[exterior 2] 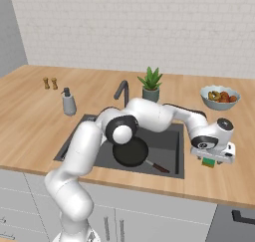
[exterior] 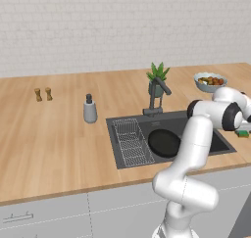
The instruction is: Pick the pan and sponge and place them into the sink. Then turn on the water.
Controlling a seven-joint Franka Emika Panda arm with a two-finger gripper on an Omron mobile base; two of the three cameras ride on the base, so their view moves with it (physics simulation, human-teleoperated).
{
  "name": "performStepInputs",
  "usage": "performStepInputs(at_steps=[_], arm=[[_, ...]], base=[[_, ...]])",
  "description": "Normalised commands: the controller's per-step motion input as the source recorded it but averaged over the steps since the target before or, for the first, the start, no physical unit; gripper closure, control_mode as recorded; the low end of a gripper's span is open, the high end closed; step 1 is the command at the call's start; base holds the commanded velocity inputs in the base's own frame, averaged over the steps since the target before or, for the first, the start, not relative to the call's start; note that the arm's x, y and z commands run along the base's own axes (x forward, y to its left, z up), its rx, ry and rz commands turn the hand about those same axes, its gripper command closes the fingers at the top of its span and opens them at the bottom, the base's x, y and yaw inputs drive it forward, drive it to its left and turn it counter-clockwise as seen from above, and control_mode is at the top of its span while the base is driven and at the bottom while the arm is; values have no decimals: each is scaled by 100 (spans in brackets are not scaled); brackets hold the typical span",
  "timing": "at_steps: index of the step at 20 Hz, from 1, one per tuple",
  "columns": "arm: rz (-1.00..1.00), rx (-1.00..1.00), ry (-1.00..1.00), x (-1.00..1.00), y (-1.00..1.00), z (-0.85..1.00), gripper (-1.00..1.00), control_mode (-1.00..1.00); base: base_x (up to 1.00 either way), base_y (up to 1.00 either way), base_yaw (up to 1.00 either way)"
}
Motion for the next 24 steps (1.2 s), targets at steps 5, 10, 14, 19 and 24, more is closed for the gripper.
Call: performStepInputs(at_steps=[5, 10, 14, 19, 24], arm=[[0, 0, 0, 6, 0, -17, -100, -100], [0, 0, 0, 4, 0, -16, -100, -100], [0, 0, 0, 5, 0, -17, 100, -100], [-1, 0, 0, 1, 0, -7, 100, -100], [0, 0, -1, -3, 8, 4, 100, -100]], base=[[0, 0, 0], [0, 0, 0], [0, 0, 0], [0, 0, 0], [0, 0, 0]])
